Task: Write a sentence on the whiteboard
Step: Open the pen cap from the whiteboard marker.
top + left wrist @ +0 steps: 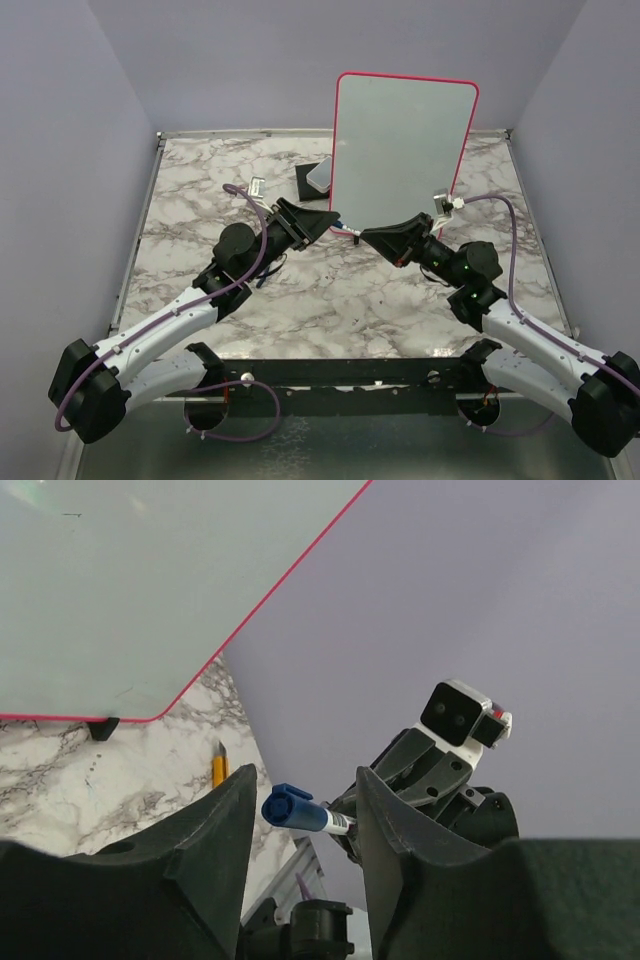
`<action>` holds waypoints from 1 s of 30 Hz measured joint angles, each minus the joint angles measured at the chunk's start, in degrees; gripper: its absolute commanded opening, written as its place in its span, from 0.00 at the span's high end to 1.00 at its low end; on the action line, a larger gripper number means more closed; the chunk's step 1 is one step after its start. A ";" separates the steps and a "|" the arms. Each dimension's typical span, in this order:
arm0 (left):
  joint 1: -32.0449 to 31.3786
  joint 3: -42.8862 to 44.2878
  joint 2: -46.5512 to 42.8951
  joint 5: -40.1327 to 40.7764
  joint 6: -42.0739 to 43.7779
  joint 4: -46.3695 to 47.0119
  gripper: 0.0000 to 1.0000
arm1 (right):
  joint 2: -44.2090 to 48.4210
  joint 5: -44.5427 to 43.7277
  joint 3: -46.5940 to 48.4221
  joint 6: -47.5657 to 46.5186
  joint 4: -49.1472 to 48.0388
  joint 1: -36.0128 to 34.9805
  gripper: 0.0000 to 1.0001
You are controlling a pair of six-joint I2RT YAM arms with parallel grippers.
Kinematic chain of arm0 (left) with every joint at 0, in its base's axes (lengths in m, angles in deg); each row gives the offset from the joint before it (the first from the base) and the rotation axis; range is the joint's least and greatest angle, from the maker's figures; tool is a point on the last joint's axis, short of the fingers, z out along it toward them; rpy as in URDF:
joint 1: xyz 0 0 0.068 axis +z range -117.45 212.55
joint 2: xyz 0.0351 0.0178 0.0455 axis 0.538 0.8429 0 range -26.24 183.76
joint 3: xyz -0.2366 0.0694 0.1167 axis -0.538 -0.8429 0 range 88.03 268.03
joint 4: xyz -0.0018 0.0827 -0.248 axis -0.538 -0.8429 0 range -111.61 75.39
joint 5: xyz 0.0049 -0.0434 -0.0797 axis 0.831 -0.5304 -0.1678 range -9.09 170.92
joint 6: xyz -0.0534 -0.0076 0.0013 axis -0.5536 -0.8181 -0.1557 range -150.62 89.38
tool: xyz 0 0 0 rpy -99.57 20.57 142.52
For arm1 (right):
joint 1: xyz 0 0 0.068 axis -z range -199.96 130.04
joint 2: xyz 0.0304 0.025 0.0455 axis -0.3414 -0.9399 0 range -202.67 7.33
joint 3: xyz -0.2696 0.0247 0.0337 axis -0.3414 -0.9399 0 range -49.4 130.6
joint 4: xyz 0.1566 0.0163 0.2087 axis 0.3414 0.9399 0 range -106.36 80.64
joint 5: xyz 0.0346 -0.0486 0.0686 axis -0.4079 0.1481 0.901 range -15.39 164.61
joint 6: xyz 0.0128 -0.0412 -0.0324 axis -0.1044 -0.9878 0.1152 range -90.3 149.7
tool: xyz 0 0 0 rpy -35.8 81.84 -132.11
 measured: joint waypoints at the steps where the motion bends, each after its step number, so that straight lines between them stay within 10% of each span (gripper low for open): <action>1: 0.00 -0.02 0.00 0.00 -0.22 0.24 0.58 | -0.04 0.00 0.00 0.00 0.02 0.00 1.00; 13: 0.00 -0.50 0.81 -0.42 -2.84 2.38 0.65 | 0.13 0.00 0.00 -0.04 -0.24 0.00 1.00; 20: 0.07 -0.61 1.51 -1.11 -4.22 3.28 1.00 | 0.37 -0.02 0.00 -0.07 -0.24 0.00 1.00; 30: 0.11 -2.64 1.42 -0.52 -7.72 6.71 1.00 | 1.36 -0.46 -0.50 -0.07 0.09 0.00 1.00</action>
